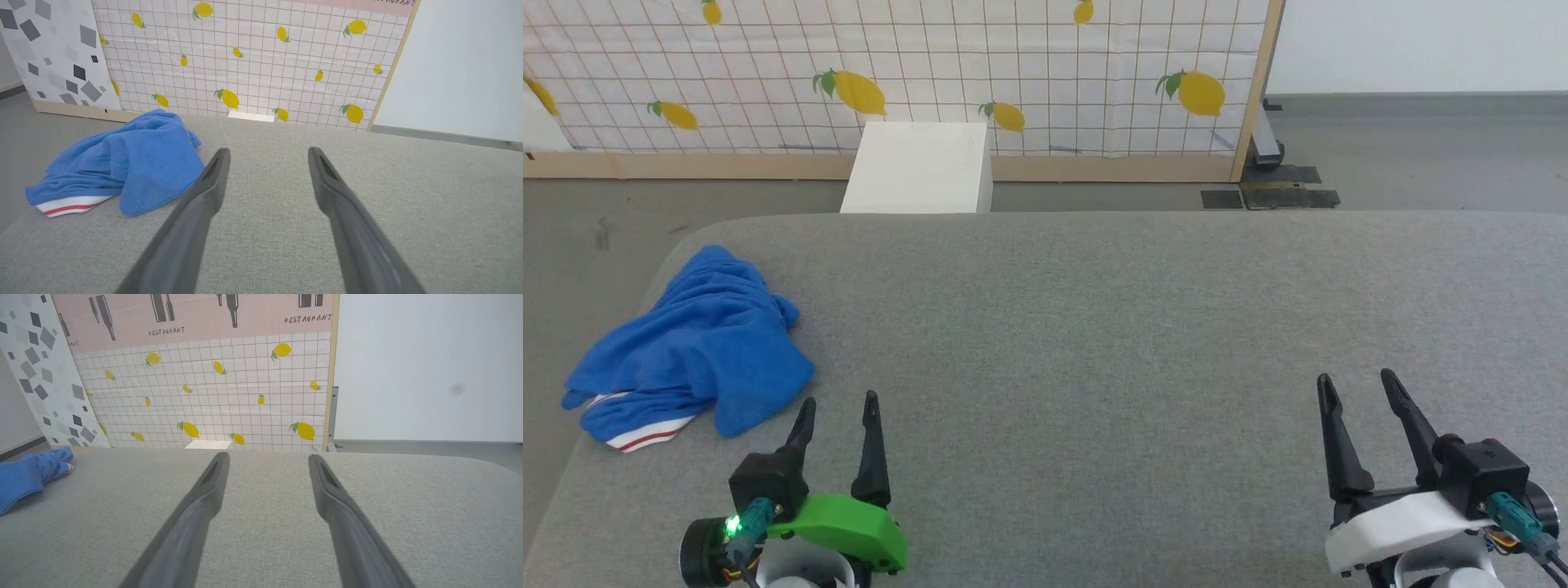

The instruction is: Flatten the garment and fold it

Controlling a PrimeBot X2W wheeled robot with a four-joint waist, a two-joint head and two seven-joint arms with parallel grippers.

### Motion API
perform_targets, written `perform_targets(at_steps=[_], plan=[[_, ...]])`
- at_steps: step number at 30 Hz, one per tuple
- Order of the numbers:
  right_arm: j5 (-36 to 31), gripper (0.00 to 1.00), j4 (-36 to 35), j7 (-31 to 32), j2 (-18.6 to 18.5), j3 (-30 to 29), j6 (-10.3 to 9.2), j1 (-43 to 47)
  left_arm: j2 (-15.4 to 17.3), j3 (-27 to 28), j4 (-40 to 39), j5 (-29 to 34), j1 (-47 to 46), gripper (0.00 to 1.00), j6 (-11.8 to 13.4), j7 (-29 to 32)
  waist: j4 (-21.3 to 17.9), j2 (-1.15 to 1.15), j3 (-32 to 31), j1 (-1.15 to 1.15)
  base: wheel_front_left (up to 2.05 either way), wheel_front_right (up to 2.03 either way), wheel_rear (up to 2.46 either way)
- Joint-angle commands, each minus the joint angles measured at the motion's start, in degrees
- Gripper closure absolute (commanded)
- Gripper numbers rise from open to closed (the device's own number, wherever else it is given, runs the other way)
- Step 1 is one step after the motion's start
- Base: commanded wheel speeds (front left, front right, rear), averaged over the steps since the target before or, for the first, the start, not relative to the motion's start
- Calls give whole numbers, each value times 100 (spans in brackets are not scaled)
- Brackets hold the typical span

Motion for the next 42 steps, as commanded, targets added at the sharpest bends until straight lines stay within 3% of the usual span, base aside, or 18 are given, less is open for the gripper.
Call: perform_targets(at_steps=[1, 42], plan=[[48, 0, 26, -70, 15, -13, -8, -95, -16, -9, 41, -79, -118, 0, 30, -70, 3, 26, -4, 0, 0, 0, 0], [82, 0, 208, -278, 18, -45, -10, -117, -21, -60, 242, -163, -156, 0, 35, -275, 37, 30, -13, 0, 0, 0, 0]])
